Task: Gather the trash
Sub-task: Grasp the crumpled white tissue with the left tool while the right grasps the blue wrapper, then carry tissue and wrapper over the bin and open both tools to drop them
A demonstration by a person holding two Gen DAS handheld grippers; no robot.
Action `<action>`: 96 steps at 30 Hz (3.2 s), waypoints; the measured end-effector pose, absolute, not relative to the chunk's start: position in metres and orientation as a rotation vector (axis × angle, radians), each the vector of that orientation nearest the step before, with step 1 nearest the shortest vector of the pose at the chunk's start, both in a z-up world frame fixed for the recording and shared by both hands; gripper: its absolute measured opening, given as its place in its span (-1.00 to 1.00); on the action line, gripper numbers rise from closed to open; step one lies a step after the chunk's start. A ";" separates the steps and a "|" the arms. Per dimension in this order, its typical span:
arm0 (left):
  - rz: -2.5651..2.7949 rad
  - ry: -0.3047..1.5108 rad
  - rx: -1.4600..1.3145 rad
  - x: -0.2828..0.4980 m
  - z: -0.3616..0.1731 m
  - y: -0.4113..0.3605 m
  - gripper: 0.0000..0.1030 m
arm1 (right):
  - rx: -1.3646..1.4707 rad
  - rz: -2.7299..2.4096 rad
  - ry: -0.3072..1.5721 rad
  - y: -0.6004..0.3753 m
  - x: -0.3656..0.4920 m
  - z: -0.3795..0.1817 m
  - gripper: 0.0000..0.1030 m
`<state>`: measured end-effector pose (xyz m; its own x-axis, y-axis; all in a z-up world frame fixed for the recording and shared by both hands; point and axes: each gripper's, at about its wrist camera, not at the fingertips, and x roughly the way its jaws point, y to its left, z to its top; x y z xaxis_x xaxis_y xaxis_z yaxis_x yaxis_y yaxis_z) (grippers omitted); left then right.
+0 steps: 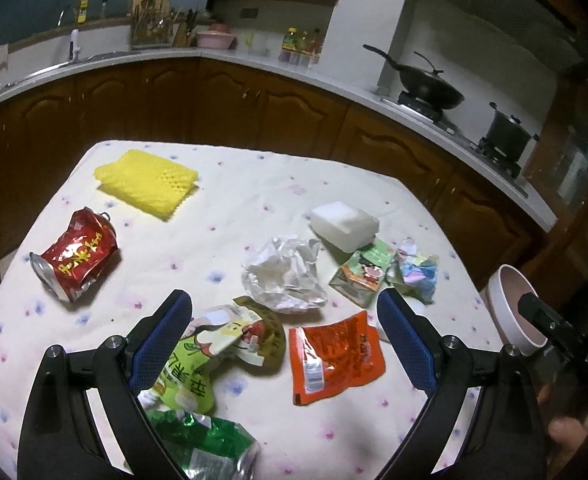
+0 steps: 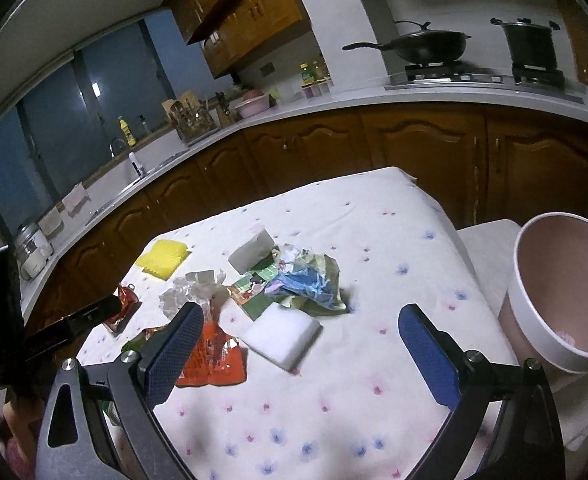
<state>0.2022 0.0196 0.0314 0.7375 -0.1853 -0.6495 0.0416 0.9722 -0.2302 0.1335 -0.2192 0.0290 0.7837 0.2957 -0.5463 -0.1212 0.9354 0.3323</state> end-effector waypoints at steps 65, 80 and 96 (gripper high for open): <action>-0.435 0.713 -0.193 0.212 0.071 -0.072 -0.76 | 0.288 0.133 0.555 -0.288 0.112 0.054 -0.74; -0.574 0.697 -0.143 0.195 0.079 -0.147 -0.76 | 0.322 -0.015 0.502 -0.348 0.067 0.060 -0.74; -0.693 0.718 -0.081 0.202 0.077 -0.230 -0.76 | 0.350 -0.127 0.493 -0.400 0.053 0.048 -0.74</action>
